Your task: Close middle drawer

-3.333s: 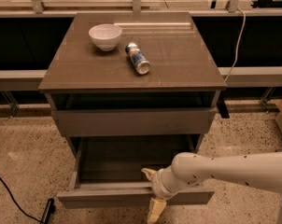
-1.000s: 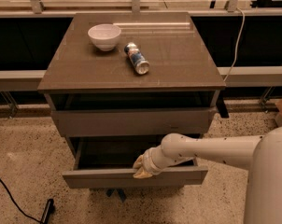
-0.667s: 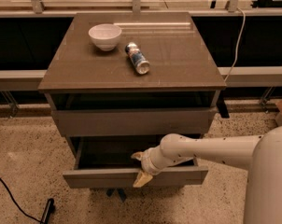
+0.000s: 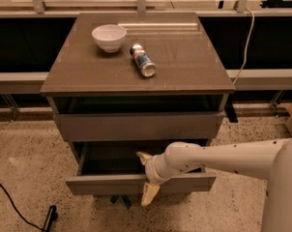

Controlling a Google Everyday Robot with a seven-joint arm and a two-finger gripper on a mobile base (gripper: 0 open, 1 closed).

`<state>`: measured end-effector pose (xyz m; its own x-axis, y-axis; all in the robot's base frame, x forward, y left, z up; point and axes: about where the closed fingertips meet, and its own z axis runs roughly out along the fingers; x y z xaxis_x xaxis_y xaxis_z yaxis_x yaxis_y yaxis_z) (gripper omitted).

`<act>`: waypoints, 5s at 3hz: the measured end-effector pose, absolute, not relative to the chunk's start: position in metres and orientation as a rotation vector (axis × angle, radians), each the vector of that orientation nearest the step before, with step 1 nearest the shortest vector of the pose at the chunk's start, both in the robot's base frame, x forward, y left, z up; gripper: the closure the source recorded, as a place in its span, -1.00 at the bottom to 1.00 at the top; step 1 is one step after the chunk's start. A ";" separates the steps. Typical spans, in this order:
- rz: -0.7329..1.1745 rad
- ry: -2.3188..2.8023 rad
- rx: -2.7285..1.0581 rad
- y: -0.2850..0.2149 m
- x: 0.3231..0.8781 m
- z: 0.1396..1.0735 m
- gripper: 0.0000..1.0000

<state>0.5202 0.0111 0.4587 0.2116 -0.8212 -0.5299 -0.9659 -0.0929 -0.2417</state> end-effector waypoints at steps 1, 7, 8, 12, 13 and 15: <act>0.354 1.633 -1.953 0.010 0.501 0.471 -0.48; 0.805 1.508 -1.438 -0.075 0.437 0.389 1.00; 0.869 1.440 -1.441 -0.053 0.450 0.368 1.00; 0.785 1.348 -1.416 -0.008 0.552 0.346 1.00; 0.785 1.348 -1.416 -0.008 0.552 0.346 1.00; 0.731 1.340 -1.392 -0.009 0.569 0.351 1.00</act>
Offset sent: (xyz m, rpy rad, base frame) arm -0.0776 -0.0404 0.0079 0.2981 0.0707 0.0019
